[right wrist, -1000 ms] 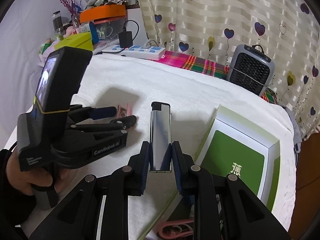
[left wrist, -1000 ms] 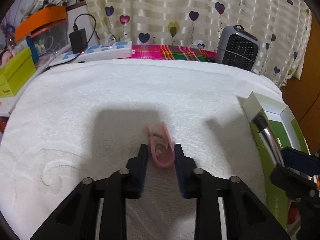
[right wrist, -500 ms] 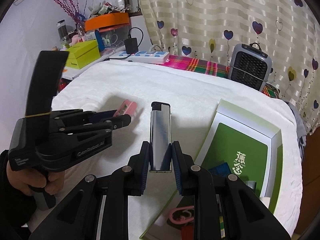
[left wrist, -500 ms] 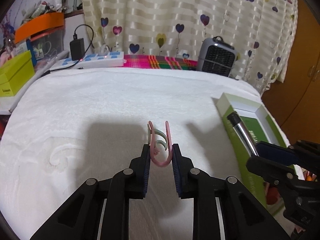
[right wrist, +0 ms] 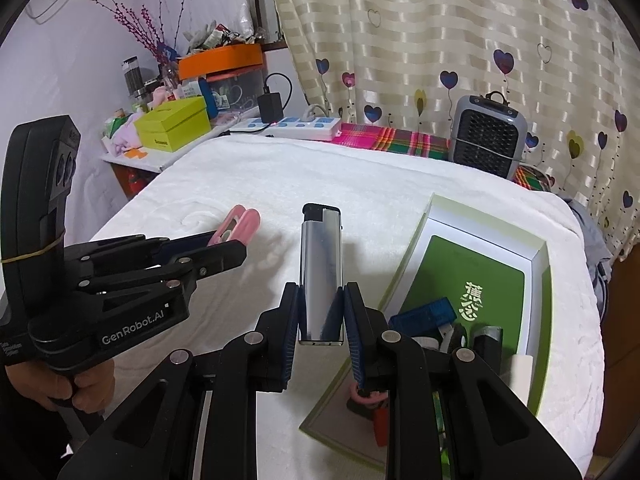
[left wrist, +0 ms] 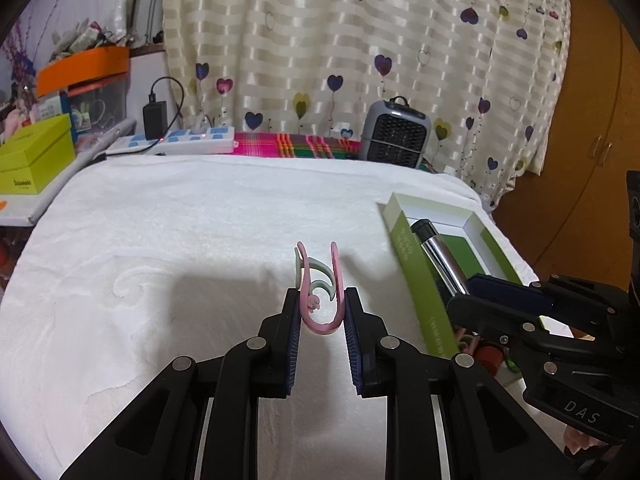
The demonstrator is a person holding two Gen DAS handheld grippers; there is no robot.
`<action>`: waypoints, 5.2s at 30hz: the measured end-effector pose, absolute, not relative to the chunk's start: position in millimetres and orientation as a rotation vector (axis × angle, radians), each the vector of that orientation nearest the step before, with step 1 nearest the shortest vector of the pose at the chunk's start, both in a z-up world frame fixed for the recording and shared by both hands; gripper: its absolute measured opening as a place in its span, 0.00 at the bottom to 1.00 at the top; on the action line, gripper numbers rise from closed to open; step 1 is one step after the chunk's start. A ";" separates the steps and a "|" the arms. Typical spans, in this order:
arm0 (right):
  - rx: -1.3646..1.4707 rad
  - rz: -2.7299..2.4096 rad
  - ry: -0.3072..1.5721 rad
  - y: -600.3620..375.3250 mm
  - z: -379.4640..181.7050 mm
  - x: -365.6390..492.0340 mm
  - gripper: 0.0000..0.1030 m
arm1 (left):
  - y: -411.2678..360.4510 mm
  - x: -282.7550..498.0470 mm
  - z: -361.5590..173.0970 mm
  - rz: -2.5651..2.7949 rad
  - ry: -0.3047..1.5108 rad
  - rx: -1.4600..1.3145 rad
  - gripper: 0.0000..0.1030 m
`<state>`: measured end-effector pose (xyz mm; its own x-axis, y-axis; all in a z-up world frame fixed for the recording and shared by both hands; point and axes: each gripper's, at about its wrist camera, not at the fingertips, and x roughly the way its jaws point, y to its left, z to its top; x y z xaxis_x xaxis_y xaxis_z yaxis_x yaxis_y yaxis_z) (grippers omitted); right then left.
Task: Organize rigid objects
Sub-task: 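Carry the pink clip and silver case over the green box with both grippers, then lower the clip and silver case into the box and open both grippers, then withdraw both grippers from the box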
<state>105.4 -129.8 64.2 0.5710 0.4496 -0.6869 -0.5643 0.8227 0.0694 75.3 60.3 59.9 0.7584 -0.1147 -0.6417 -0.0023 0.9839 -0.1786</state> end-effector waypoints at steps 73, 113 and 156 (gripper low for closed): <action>0.000 0.436 0.813 -244.9 34.9 104.1 0.23 | -74.9 100.1 31.4 -0.327 0.806 -0.037 0.20; -0.022 0.406 0.797 -246.0 47.8 90.4 0.44 | -70.9 89.2 42.7 -0.346 0.774 -0.071 0.20; -0.075 0.381 0.818 -231.6 32.4 30.0 0.52 | -66.4 18.1 27.4 -0.204 0.797 0.009 0.21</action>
